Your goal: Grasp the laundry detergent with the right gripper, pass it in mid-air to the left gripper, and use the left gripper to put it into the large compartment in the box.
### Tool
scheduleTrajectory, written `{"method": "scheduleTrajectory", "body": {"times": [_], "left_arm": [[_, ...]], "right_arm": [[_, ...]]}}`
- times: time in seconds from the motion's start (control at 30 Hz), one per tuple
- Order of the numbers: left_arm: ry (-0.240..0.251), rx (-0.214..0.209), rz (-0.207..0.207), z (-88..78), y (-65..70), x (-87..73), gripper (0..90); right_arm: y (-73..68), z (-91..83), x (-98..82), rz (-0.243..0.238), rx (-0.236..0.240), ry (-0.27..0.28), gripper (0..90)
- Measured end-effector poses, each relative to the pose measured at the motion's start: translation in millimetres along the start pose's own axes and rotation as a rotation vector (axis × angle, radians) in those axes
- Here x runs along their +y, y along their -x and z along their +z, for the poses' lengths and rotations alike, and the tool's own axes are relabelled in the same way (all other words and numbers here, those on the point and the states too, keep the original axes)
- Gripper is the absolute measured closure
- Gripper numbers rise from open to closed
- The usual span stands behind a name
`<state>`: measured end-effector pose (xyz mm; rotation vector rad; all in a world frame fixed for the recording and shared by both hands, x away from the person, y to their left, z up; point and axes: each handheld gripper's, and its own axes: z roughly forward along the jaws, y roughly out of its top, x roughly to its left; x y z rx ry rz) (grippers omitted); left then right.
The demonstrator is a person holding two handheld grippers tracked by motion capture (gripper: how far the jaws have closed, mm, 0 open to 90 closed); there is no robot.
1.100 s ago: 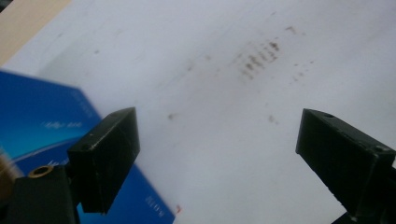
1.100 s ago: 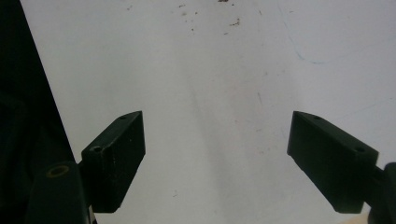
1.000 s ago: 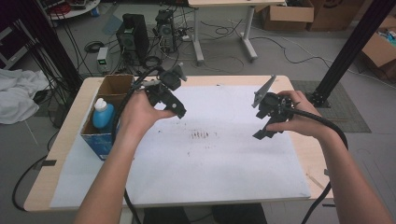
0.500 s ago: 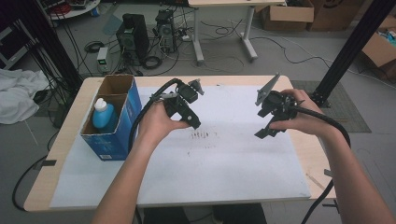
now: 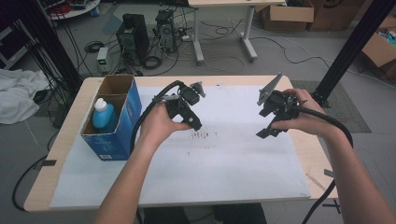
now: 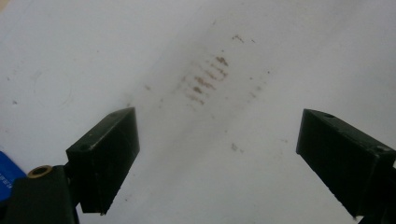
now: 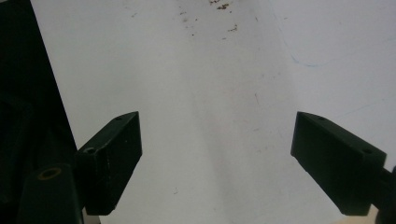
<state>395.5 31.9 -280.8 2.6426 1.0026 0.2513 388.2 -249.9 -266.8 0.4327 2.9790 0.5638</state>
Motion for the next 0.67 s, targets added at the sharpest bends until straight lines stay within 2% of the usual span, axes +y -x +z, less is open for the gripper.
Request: {"method": "scheduleTrajectory", "body": {"times": [0.67], "left_arm": [[-0.001,0.005,0.009,-1.6,2.7,-2.8,13.9]], "right_arm": [[-3.3,1.0,-1.0,0.000,0.001,0.001,16.2]]}}
